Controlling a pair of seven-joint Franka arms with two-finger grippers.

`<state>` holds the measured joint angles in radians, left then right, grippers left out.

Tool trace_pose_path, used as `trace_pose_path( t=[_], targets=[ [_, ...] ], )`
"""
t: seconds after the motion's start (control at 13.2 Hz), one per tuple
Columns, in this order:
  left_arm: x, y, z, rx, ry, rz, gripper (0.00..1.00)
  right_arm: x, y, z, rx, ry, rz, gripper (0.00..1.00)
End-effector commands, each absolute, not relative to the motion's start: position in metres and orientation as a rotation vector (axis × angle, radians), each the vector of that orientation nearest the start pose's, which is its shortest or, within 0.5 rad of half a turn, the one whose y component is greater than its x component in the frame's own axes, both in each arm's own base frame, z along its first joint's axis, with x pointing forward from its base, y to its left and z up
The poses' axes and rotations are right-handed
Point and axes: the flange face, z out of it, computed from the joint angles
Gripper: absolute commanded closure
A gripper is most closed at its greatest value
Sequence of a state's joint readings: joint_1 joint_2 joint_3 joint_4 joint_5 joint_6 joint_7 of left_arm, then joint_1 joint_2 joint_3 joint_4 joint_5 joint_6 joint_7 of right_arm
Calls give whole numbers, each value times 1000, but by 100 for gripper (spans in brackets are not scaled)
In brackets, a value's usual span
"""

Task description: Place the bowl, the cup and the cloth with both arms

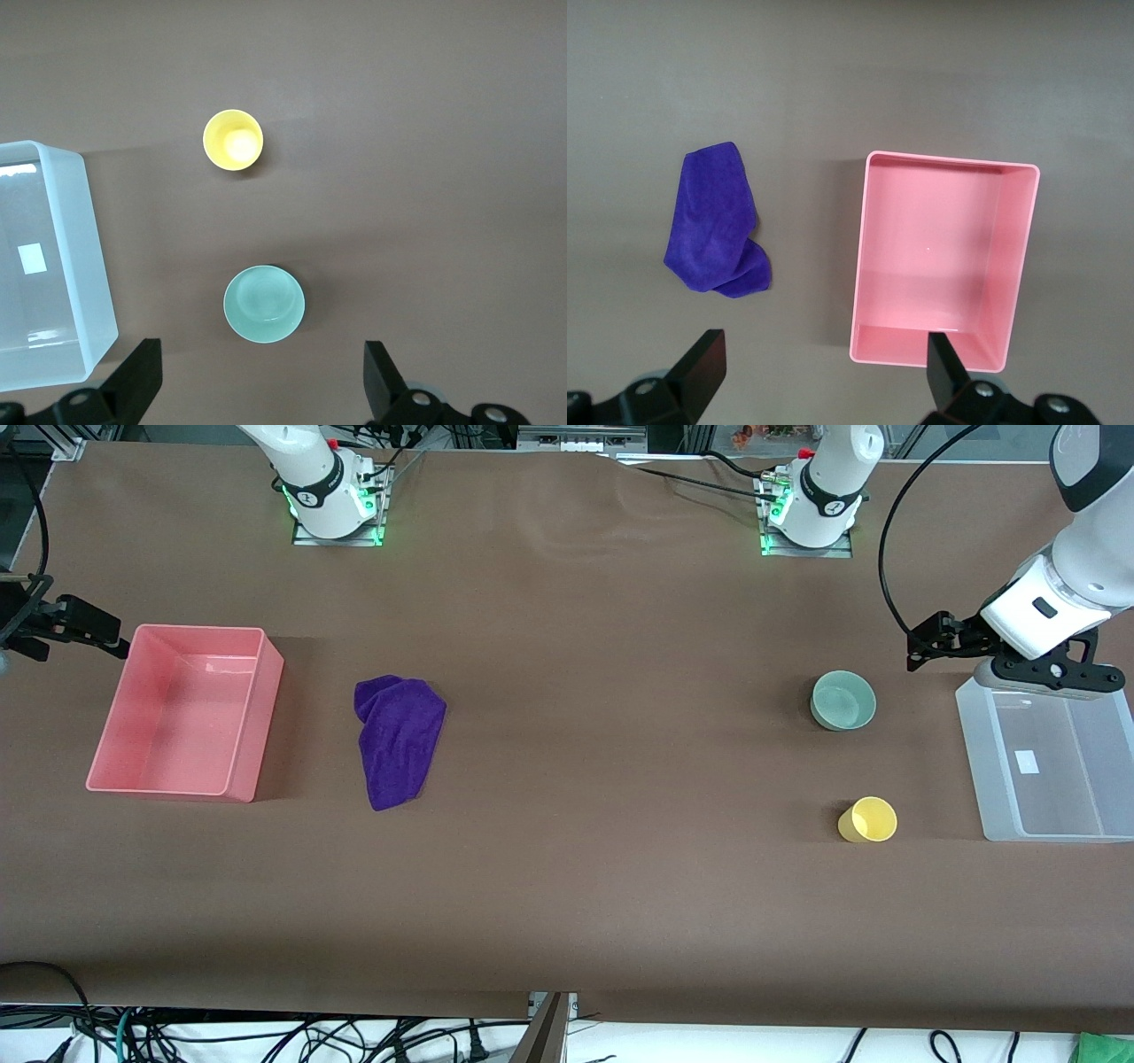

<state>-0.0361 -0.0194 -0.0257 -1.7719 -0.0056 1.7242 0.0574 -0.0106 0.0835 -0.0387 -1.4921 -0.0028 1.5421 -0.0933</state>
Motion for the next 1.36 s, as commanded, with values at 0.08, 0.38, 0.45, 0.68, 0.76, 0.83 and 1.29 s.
trace_pose_path(
  t=[0.08,0.38,0.45,0.68,0.76,0.83,1.29],
  targets=[
    [551,-35,557,-3165,168,54,0,575,-27,615,-3136,-41,43,0],
    [551,-34,557,-3165,166,61,0,576,-27,614,-3134,-46,45,0],
    [549,-32,554,-3164,173,92,0,576,-27,614,-3134,-48,45,0],
    [547,-27,551,-3164,171,131,0,575,-27,615,-3136,-48,40,0],
    [548,-27,549,-3163,171,140,0,576,-27,615,-3134,-48,40,0],
    [548,-27,549,-3163,171,140,0,575,-27,615,-3134,-48,43,0],
    [545,-30,515,-3139,223,374,0,592,-13,572,-3140,-89,172,0]
  ],
)
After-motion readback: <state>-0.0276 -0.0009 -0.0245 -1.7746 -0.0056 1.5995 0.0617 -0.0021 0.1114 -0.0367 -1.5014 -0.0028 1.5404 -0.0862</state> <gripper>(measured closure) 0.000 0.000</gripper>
